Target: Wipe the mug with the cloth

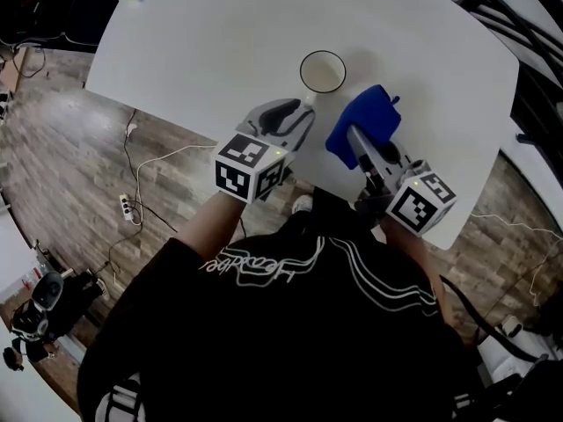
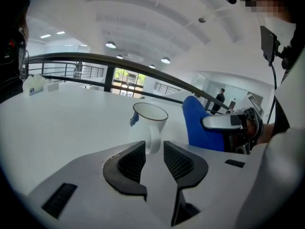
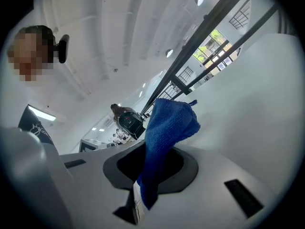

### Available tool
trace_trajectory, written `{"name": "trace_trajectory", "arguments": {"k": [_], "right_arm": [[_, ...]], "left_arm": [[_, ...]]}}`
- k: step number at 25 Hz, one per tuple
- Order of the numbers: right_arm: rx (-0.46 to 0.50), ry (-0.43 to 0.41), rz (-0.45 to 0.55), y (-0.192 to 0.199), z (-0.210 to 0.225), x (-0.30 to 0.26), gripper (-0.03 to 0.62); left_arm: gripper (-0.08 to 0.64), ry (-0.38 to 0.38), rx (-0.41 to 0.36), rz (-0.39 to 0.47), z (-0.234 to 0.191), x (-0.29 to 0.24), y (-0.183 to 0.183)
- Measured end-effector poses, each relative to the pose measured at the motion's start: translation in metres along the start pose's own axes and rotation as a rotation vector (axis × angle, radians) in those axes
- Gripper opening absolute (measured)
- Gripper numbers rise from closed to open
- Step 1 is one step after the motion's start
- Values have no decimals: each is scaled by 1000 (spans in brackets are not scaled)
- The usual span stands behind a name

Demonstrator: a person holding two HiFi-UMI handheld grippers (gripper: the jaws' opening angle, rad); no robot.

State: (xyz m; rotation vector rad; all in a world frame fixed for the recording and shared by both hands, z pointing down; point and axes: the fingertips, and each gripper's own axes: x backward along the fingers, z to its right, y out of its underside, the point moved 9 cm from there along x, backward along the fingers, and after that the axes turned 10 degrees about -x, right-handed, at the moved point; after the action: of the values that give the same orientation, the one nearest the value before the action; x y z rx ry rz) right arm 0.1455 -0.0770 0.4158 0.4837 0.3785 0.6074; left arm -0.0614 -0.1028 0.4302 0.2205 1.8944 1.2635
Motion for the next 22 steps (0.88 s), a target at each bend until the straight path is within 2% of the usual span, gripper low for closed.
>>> {"name": "trace_trajectory", "arguments": {"k": [7,9,11,22], "right_arm": [[-63,-38,49,-1,1,-14,51],[-79,-58,59,1,1,-16,51],[-89,-69,64,2,1,-19,51],[-140,-62,63,6,9,-32,51]], "left_arm": [[107,23,2,28,-4,-5,1],[75,26,1,39,-3,-5,2],[72,29,-10,42,-2,-5,1],[69,71,-39,31,-1,-9,1]]}}
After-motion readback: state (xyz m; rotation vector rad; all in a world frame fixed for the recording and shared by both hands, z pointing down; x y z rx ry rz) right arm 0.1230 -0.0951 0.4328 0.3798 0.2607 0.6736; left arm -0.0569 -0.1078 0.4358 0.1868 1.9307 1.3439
